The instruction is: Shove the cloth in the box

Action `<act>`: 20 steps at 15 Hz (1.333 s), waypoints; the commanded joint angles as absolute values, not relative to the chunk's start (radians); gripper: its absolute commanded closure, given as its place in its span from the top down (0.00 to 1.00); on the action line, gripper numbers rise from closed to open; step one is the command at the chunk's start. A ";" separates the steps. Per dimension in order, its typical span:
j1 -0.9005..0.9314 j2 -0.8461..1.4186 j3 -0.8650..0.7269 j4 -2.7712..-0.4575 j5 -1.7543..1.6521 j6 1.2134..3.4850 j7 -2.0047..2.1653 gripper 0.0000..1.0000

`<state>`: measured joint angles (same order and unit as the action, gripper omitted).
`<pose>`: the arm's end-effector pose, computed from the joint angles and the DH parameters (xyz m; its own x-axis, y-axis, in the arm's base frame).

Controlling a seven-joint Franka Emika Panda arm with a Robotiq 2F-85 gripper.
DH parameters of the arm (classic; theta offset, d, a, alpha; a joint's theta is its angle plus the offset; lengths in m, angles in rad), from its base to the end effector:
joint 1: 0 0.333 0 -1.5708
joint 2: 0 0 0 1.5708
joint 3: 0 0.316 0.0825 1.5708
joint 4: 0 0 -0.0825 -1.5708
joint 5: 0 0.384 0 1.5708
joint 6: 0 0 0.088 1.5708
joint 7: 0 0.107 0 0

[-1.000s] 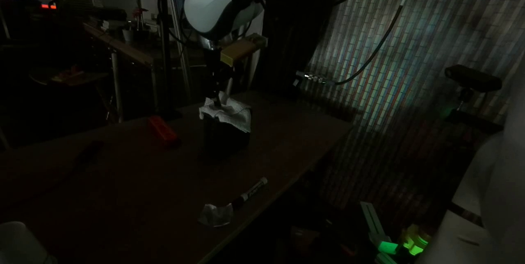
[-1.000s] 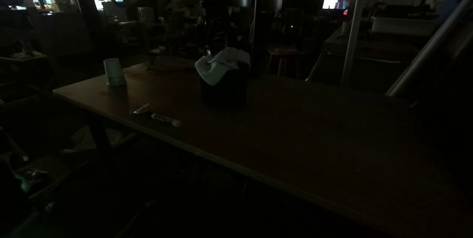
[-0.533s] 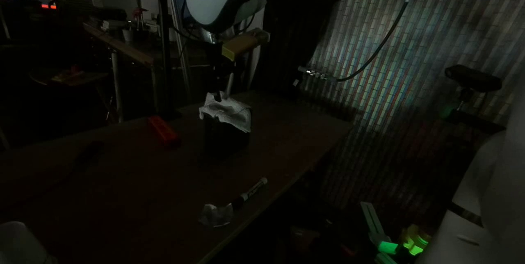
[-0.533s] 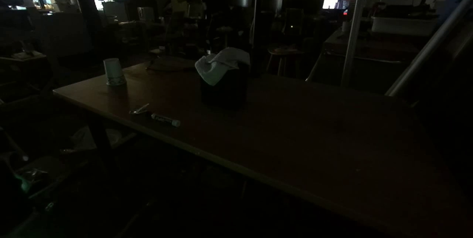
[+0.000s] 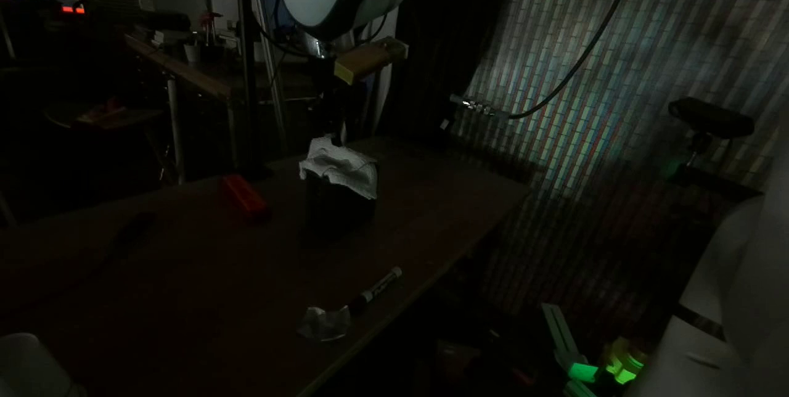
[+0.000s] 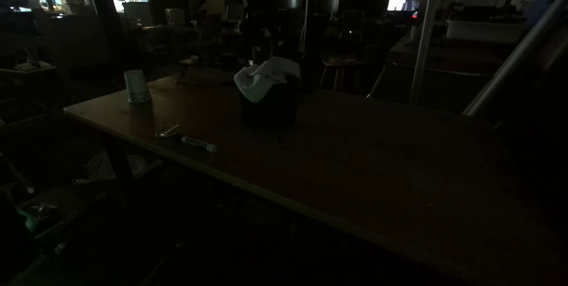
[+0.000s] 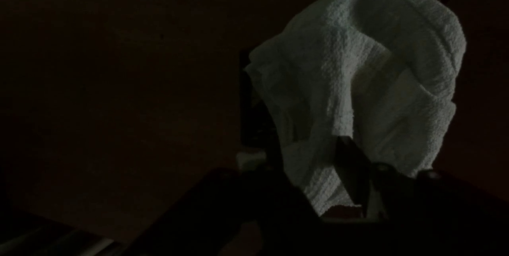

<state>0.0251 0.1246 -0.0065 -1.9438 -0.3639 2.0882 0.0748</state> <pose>0.5898 -0.0065 0.4231 0.9921 0.1243 0.0147 0.1135 -0.9429 0.3133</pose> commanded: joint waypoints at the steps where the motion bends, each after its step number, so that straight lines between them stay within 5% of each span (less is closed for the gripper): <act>1: 0.022 0.103 -0.004 -1.949 -0.335 2.080 0.051 0.12; 4: 0.021 0.113 -0.003 -1.947 -0.316 2.076 0.039 0.00; 20: -0.055 0.317 -0.018 -1.881 -0.103 2.050 -0.132 0.00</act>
